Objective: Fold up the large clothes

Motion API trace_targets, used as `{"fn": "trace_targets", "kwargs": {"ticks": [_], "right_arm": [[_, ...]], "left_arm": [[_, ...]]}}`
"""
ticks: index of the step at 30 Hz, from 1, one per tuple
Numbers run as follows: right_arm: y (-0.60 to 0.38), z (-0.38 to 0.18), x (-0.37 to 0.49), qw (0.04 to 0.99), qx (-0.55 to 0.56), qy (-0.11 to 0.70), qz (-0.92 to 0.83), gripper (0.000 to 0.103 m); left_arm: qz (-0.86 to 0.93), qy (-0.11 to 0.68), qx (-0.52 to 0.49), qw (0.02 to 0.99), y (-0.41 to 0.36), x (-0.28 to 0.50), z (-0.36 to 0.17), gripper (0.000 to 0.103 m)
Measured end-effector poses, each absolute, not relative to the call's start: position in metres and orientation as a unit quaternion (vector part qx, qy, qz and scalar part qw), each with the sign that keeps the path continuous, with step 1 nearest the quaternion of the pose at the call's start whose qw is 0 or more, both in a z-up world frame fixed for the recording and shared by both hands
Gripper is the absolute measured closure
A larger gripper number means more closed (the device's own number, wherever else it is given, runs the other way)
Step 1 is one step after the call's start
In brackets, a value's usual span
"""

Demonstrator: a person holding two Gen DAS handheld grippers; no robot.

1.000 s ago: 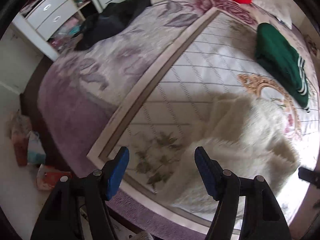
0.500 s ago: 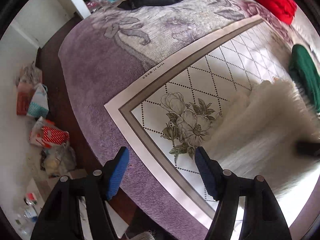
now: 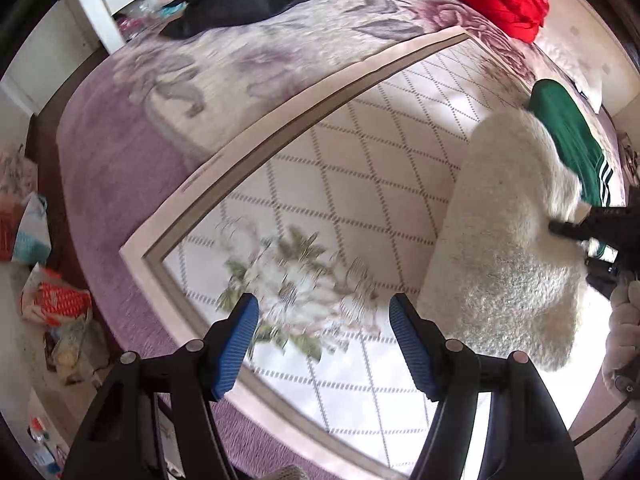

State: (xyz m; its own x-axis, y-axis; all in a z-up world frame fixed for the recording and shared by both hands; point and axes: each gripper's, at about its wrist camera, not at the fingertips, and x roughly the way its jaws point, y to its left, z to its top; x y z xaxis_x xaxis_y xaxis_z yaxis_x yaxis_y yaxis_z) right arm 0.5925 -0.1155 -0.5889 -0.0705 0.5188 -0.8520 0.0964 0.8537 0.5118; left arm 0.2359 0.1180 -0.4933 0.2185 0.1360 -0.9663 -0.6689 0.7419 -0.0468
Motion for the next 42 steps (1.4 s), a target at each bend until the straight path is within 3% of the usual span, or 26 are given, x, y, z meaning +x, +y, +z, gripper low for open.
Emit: {"fn": "trace_targets", "kwargs": {"ticks": [3,6,8,9,13,18,20,26,30,37,40,41,42], "right_arm": [[-0.119,-0.583,0.593,0.602,0.231,0.736,0.207,0.071],[-0.145,-0.548,0.592,0.637,0.225,0.703,0.223,0.06],[-0.173,-0.53,0.586,0.677,0.198,0.679,0.202,0.023],[-0.182,-0.531,0.589,0.697,0.186,0.667,0.185,0.021],[-0.22,-0.577,0.589,0.694,0.174,0.688,0.12,0.02],[-0.242,-0.659,0.594,0.637,0.272,0.708,0.138,0.022],[-0.24,-0.665,0.582,0.621,0.308,0.704,0.155,0.039],[-0.212,-0.669,0.518,0.497,0.379,0.746,0.231,0.05],[-0.221,-0.654,0.503,0.543,0.314,0.742,0.238,0.049],[-0.211,-0.67,0.519,0.558,0.345,0.706,0.266,0.031],[-0.203,-0.683,0.525,0.552,0.354,0.707,0.264,0.028],[-0.203,-0.685,0.525,0.55,0.36,0.706,0.263,0.028],[-0.204,-0.685,0.525,0.55,0.363,0.705,0.262,0.028]], "left_arm": [[0.274,0.567,-0.233,0.741,0.129,0.249,-0.502,0.037],[0.28,0.566,-0.246,0.735,0.142,0.256,-0.508,0.037],[0.277,0.563,-0.256,0.735,0.145,0.264,-0.508,0.037],[0.271,0.562,-0.26,0.737,0.143,0.27,-0.508,0.037],[0.228,0.567,-0.248,0.752,0.123,0.305,-0.503,0.037],[0.149,0.581,-0.24,0.763,0.086,0.355,-0.496,0.037],[0.123,0.588,-0.225,0.767,0.07,0.374,-0.495,0.037],[0.095,0.624,-0.168,0.757,0.044,0.41,-0.501,0.037],[0.1,0.655,-0.067,0.746,0.031,0.422,-0.518,0.037],[0.089,0.681,0.096,0.72,0.012,0.436,-0.561,0.035],[0.074,0.663,0.148,0.73,0.001,0.44,-0.566,0.04],[0.068,0.655,0.155,0.736,-0.001,0.439,-0.564,0.054],[0.074,0.644,0.165,0.743,0.0,0.437,-0.56,0.076]]}}
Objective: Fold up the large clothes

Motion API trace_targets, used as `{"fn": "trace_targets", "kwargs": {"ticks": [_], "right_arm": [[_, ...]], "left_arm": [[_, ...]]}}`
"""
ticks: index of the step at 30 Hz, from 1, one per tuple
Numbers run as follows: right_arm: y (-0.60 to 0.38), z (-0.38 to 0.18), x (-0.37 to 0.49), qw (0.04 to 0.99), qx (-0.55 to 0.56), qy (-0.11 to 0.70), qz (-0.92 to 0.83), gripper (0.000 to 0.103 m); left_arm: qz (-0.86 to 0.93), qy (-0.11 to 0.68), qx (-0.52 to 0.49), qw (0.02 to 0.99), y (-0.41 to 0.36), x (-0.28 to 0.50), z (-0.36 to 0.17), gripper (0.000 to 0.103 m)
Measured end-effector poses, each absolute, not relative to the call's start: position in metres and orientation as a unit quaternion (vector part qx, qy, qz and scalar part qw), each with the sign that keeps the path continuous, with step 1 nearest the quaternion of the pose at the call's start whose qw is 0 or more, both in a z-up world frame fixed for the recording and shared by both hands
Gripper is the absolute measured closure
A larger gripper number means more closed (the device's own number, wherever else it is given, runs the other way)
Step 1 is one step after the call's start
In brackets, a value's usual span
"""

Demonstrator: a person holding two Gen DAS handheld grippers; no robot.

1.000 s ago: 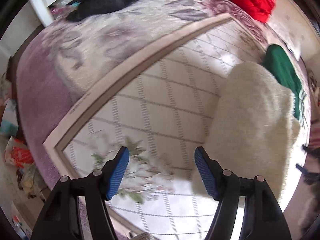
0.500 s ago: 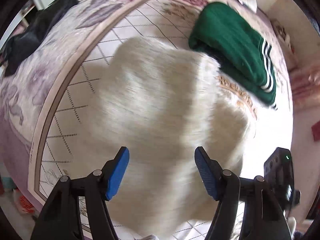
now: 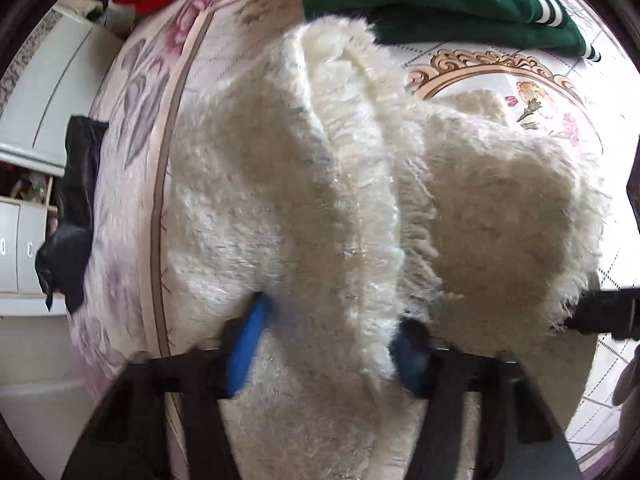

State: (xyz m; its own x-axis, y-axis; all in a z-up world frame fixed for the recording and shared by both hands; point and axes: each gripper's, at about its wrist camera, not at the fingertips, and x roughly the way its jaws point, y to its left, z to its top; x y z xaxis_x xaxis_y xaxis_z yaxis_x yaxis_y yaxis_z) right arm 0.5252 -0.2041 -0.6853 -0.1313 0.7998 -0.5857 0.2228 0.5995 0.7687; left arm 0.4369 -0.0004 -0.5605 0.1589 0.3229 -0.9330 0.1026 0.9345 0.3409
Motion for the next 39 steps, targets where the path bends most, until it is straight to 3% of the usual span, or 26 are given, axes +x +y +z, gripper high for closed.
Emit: {"fn": "trace_targets", "kwargs": {"ticks": [2,4,7,10,19,22,26,30,34,39], "right_arm": [[-0.203,-0.68,0.524,0.556,0.353,0.704,0.266,0.028],[-0.203,-0.679,0.523,0.564,0.349,0.7,0.265,0.031],[-0.176,-0.678,0.521,0.561,0.373,0.691,0.261,0.053],[-0.169,-0.677,0.519,0.549,0.4,0.686,0.26,0.063],[-0.132,-0.683,0.51,0.505,0.433,0.692,0.281,0.07],[-0.138,-0.696,0.504,0.491,0.446,0.696,0.276,0.068],[-0.163,-0.685,0.493,0.514,0.385,0.72,0.261,0.048],[-0.195,-0.65,0.477,0.563,0.37,0.703,0.226,0.043],[-0.209,-0.616,0.477,0.609,0.37,0.67,0.208,0.032],[-0.236,-0.568,0.489,0.638,0.4,0.627,0.198,0.032]], "left_arm": [[0.07,0.627,0.158,0.76,0.001,0.433,-0.549,0.089],[0.066,0.606,0.149,0.778,-0.001,0.427,-0.533,0.092],[0.05,0.57,0.142,0.808,-0.013,0.413,-0.501,0.094],[0.025,0.554,0.133,0.822,-0.033,0.403,-0.481,0.094],[-0.061,0.53,0.196,0.823,-0.1,0.388,-0.482,0.094],[-0.057,0.555,0.19,0.808,-0.087,0.399,-0.499,0.094],[-0.04,0.579,0.188,0.792,-0.062,0.403,-0.513,0.094],[-0.05,0.616,0.17,0.768,-0.041,0.396,-0.548,0.094],[-0.05,0.609,0.215,0.762,-0.059,0.388,-0.567,0.091],[-0.039,0.621,0.133,0.771,-0.046,0.402,-0.53,0.076]]}}
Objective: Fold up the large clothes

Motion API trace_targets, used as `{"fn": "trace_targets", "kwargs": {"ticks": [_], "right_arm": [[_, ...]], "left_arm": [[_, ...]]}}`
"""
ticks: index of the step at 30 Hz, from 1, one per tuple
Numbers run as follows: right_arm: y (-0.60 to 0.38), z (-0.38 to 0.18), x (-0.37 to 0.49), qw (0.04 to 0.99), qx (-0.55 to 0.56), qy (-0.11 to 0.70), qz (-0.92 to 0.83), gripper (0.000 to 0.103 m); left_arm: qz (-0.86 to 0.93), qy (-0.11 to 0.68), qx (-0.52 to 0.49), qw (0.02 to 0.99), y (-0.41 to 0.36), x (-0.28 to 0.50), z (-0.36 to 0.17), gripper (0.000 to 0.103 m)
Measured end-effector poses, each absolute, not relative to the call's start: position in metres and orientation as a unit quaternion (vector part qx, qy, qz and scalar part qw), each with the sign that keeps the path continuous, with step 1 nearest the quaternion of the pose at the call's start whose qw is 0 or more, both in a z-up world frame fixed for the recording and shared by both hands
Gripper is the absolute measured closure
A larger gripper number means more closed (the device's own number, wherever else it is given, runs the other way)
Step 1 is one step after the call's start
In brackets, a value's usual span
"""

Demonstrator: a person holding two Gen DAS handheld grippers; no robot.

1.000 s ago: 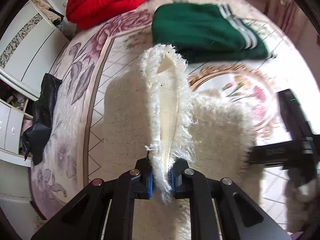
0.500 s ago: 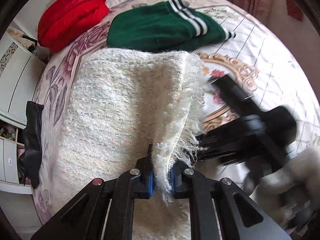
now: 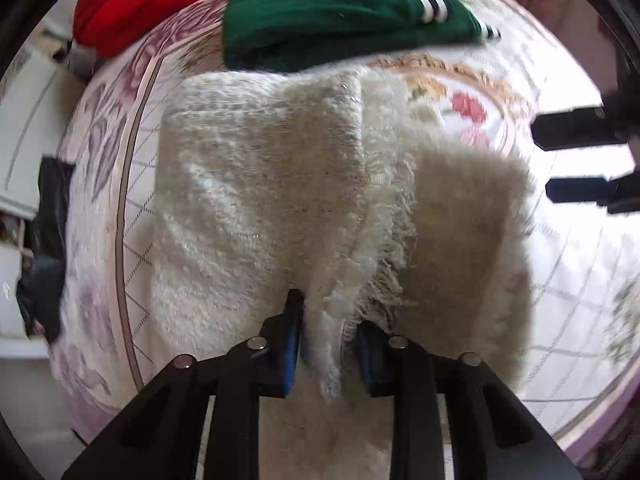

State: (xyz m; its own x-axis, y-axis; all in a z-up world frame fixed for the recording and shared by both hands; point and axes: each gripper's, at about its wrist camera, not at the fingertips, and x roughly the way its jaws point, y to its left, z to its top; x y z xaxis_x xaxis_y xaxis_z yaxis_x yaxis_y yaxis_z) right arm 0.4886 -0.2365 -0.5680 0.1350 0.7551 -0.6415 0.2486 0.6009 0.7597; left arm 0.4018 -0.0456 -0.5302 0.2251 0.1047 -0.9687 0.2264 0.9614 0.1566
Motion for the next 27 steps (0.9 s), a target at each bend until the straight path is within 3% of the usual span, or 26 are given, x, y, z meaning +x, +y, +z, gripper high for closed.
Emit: {"fn": "trace_targets", "kwargs": {"ticks": [2,4,5,6,9,11,12,13,14,19,24,25,27], "right_arm": [[-0.259,-0.551,0.486,0.631,0.426,0.615,0.205,0.032],[-0.263,-0.538,0.48,0.61,0.451,0.612,0.224,0.032],[-0.257,-0.535,0.477,0.599,0.458,0.613,0.235,0.032],[-0.251,-0.535,0.476,0.59,0.462,0.616,0.242,0.032],[-0.22,-0.555,0.473,0.582,0.437,0.643,0.236,0.025],[-0.193,-0.581,0.483,0.579,0.423,0.654,0.24,0.025],[-0.185,-0.586,0.488,0.586,0.419,0.653,0.235,0.032],[-0.176,-0.586,0.494,0.601,0.402,0.651,0.229,0.086],[-0.165,-0.586,0.507,0.621,0.379,0.65,0.219,0.097],[-0.16,-0.551,0.566,0.687,0.354,0.606,0.188,0.097],[-0.176,-0.541,0.583,0.656,0.364,0.64,0.164,0.092],[-0.181,-0.537,0.573,0.657,0.367,0.64,0.158,0.083],[-0.19,-0.527,0.542,0.658,0.379,0.634,0.147,0.044]], "left_arm": [[-0.042,0.627,0.062,0.776,-0.03,0.409,-0.506,0.074],[-0.043,0.62,0.006,0.783,-0.013,0.412,-0.485,0.054],[-0.04,0.614,-0.007,0.788,-0.006,0.413,-0.477,0.028],[-0.034,0.601,-0.019,0.799,0.002,0.413,-0.466,0.021],[0.001,0.585,-0.028,0.81,0.029,0.414,-0.456,0.021],[0.025,0.58,-0.03,0.814,0.048,0.414,-0.457,0.021],[0.036,0.584,-0.03,0.811,0.057,0.414,-0.461,0.021],[0.046,0.586,-0.034,0.808,0.066,0.414,-0.464,0.021],[0.052,0.587,-0.041,0.807,0.074,0.413,-0.465,0.021],[0.066,0.6,-0.067,0.795,0.11,0.406,-0.475,0.021],[0.066,0.611,-0.076,0.785,0.126,0.404,-0.485,0.021],[0.063,0.613,-0.081,0.783,0.129,0.405,-0.486,0.021],[0.057,0.614,-0.083,0.783,0.133,0.405,-0.487,0.021]]}}
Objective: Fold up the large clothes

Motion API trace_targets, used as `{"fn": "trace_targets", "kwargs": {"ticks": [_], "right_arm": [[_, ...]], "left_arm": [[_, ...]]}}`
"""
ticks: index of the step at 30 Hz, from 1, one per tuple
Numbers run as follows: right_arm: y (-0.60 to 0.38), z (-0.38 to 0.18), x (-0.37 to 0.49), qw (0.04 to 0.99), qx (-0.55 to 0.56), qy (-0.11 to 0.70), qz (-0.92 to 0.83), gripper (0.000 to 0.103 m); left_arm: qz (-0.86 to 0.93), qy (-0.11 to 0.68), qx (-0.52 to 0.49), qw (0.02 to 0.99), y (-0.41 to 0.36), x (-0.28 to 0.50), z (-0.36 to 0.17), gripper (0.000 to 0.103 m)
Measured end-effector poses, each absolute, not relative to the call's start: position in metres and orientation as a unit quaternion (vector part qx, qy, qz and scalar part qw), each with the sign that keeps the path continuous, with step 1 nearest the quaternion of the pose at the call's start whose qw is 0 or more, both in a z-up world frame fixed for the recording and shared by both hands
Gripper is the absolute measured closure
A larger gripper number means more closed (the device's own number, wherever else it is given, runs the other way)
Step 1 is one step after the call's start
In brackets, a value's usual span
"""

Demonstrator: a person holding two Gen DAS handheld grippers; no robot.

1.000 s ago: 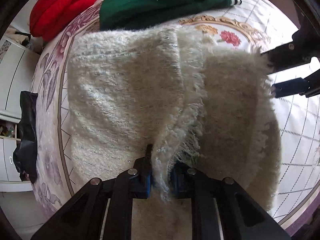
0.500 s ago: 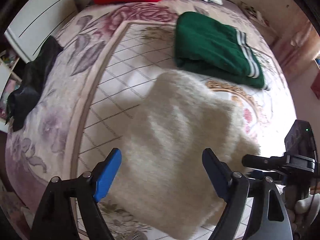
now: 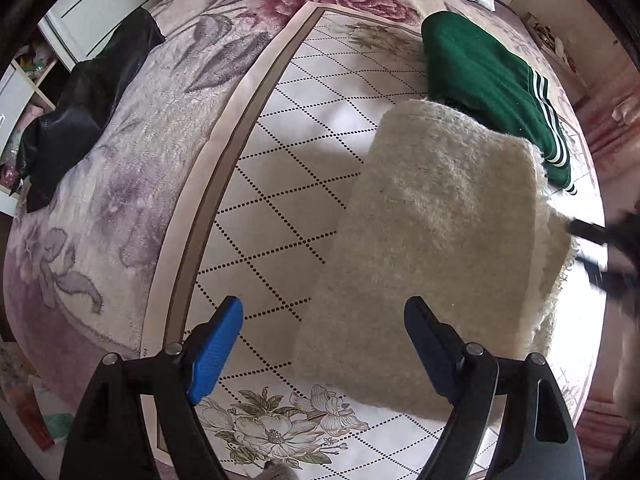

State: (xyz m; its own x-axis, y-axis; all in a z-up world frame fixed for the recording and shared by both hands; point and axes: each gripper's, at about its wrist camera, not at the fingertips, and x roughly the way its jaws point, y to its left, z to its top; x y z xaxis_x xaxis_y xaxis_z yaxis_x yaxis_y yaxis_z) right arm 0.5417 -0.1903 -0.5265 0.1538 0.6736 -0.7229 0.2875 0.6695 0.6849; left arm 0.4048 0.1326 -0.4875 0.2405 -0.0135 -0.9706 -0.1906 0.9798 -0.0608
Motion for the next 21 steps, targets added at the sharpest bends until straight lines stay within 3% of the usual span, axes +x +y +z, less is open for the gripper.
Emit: {"fn": "trace_targets", "kwargs": {"ticks": [1,2,6,10,11,12,13,16,18,21], "right_arm": [[-0.19,-0.528,0.528,0.659,0.39,0.627,0.143,0.016],[-0.19,-0.527,0.513,0.655,0.404,0.622,0.143,0.009],[-0.157,-0.564,0.489,0.619,0.42,0.645,0.159,0.009],[-0.108,-0.601,0.515,0.61,0.349,0.688,0.181,0.009],[-0.103,-0.599,0.521,0.622,0.346,0.678,0.183,0.017],[-0.097,-0.594,0.528,0.635,0.327,0.674,0.188,0.035],[-0.092,-0.588,0.534,0.642,0.311,0.675,0.189,0.082],[-0.1,-0.56,0.542,0.682,0.283,0.655,0.162,0.084],[-0.107,-0.558,0.544,0.683,0.252,0.669,0.151,0.083],[-0.136,-0.561,0.543,0.671,0.235,0.699,0.078,0.048]], "left_arm": [[0.053,0.615,-0.078,0.783,0.133,0.405,-0.489,0.021],[0.052,0.614,-0.073,0.784,0.134,0.405,-0.491,0.021],[0.052,0.62,-0.055,0.781,0.137,0.409,-0.502,0.021],[0.056,0.621,-0.044,0.781,0.144,0.412,-0.508,0.021],[0.057,0.62,-0.041,0.782,0.146,0.413,-0.509,0.021],[0.058,0.62,-0.039,0.782,0.147,0.413,-0.51,0.021],[0.058,0.62,-0.039,0.782,0.149,0.413,-0.512,0.021],[0.055,0.628,-0.05,0.775,0.151,0.413,-0.518,0.021],[0.049,0.629,-0.064,0.774,0.15,0.415,-0.517,0.021],[0.037,0.625,-0.068,0.777,0.14,0.42,-0.515,0.021]]}}
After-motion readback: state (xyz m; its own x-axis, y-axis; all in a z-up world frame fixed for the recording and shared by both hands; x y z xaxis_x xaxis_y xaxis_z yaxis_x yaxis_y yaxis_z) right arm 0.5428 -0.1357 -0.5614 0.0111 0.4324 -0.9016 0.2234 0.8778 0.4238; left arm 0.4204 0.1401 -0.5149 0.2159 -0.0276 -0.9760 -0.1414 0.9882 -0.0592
